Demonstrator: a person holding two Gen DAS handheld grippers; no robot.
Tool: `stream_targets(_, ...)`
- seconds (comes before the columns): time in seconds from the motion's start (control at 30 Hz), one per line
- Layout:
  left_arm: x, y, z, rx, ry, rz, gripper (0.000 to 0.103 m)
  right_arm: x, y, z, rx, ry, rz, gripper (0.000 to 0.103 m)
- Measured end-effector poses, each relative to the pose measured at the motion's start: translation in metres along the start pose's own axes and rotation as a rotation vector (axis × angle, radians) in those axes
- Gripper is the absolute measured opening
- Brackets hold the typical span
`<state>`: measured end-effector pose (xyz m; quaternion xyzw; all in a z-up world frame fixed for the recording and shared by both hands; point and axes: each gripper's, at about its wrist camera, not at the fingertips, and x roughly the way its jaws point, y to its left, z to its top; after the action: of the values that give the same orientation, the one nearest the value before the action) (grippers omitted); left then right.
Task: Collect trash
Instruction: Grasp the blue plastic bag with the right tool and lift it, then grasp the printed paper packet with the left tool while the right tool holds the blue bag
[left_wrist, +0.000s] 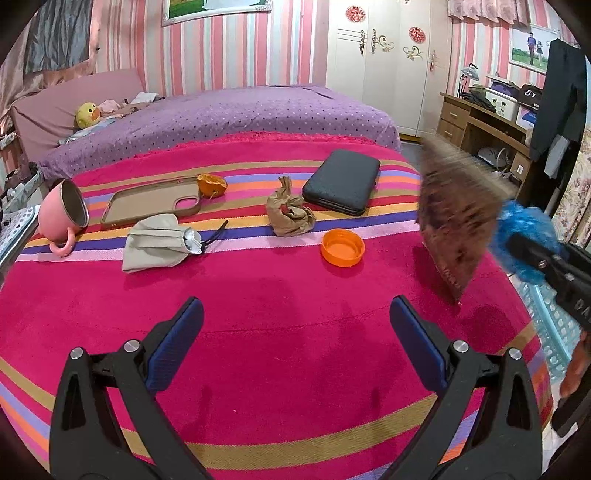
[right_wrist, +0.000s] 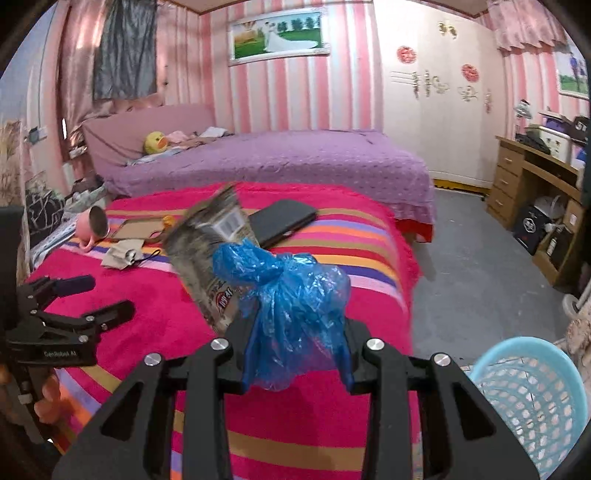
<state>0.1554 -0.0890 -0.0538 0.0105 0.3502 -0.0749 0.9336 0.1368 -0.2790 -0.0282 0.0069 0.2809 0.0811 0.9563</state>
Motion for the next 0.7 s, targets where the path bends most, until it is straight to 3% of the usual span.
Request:
stream_targets(0.17,0.002,0.009,0.001,-0.017,0.005,-0.002,0.097,0.009,0.014,-0.002,-0.018,0.015,0.008,0.034)
stream_targets(0.47,0.034,0.005,0.008,-0.035,0.085,-0.039,0.097,0.008,-0.001,-0.007,0.019,0.027,-0.043,0.034)
stream_targets(0.6,0.056,-0.006,0.007,-0.042,0.173,-0.097,0.082,0.004,-0.011,-0.009,0.028,0.023,-0.058,0.034)
stream_targets(0.63,0.058,-0.009,0.007,-0.033,0.179,-0.083,0.081,0.003,-0.013,-0.009,0.03,0.023,-0.061,0.034)
stream_targets(0.7,0.06,-0.02,0.008,0.008,0.177,-0.082,0.061,0.0,-0.017,-0.01,0.035,0.022,-0.065,0.034)
